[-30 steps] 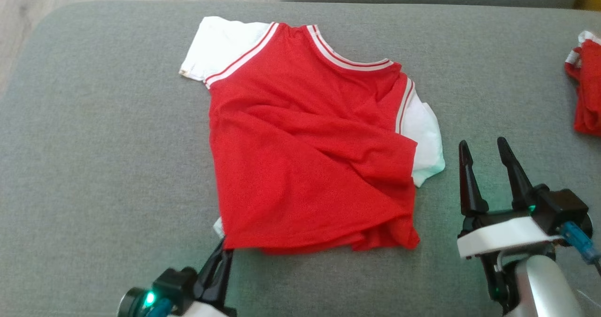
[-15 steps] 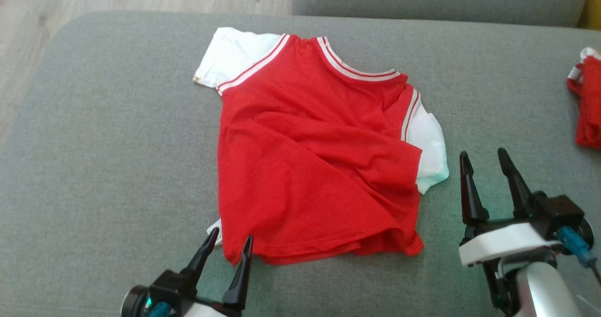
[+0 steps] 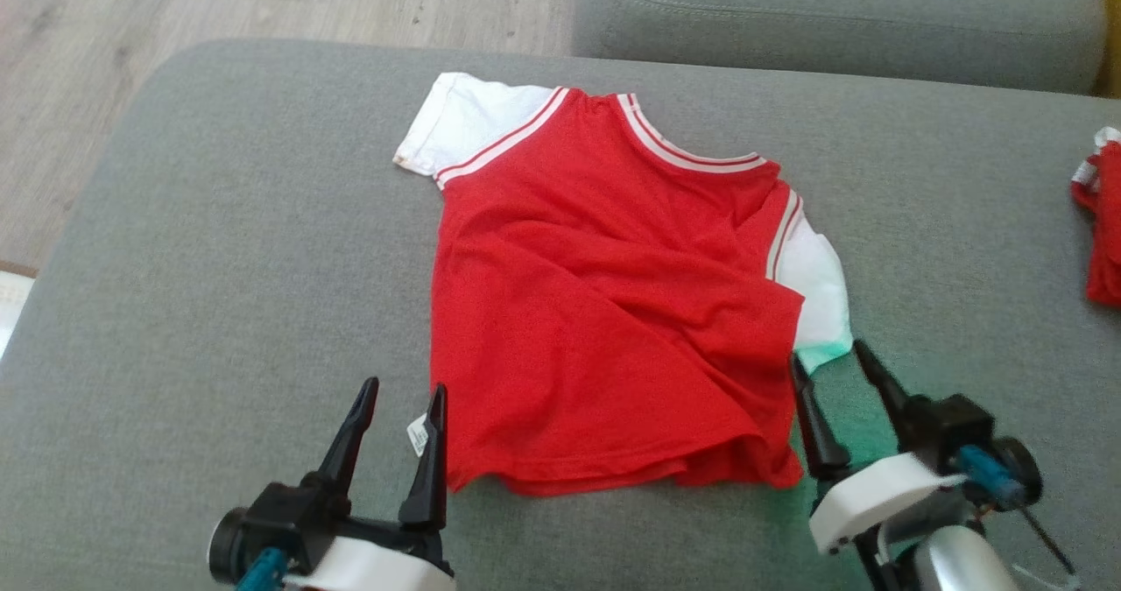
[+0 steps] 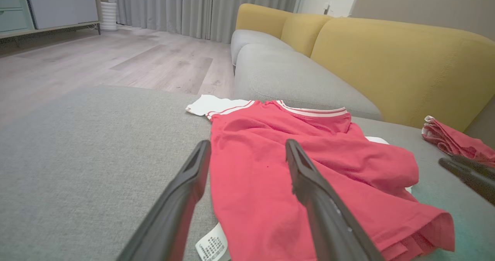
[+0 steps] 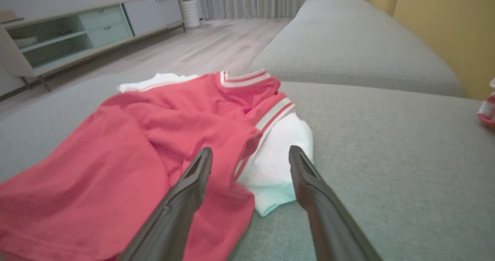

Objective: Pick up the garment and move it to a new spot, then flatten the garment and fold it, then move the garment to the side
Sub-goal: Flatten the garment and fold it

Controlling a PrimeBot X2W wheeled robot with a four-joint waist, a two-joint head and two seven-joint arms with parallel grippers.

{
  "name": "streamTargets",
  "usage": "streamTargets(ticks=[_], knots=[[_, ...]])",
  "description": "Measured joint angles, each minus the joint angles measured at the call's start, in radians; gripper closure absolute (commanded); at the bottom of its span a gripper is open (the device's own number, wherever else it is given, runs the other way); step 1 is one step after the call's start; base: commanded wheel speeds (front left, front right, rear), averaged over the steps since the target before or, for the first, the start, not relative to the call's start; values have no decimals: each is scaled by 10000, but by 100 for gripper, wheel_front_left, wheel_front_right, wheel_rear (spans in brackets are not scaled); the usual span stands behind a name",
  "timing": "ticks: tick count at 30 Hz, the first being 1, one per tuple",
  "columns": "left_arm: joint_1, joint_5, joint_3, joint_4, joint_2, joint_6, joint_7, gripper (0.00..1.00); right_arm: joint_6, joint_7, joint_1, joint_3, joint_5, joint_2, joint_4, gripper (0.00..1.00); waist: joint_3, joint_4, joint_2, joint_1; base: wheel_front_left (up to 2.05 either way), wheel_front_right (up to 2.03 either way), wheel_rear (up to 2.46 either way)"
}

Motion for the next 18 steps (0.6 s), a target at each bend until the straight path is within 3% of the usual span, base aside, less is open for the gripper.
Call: streamTargets(ticks=[13,14,15,17,18], knots=[[-209,2,226,364,-221,-8,-257,0,0,1104,-1554,290,-809,-6,2859,0,512,525,0,2,0,0,0],[-222,2,226,385,-245,-10,-257,0,0,1104,-1676,297,-825,-8,2987,25,556,553,0,2,0,0,0],[-231,2,226,414,-267,-12,-291,0,0,1104,-1807,305,-819,-12,3085,25,596,576,0,1,0,0,0],[-236,2,228,437,-288,-12,-332,0,0,1104,-1929,301,-809,-12,3166,78,633,592,0,1,0,0,0],[-239,2,236,479,-314,-12,-334,0,0,1097,-2129,293,-740,-12,3256,100,684,603,0,2,0,0,0]])
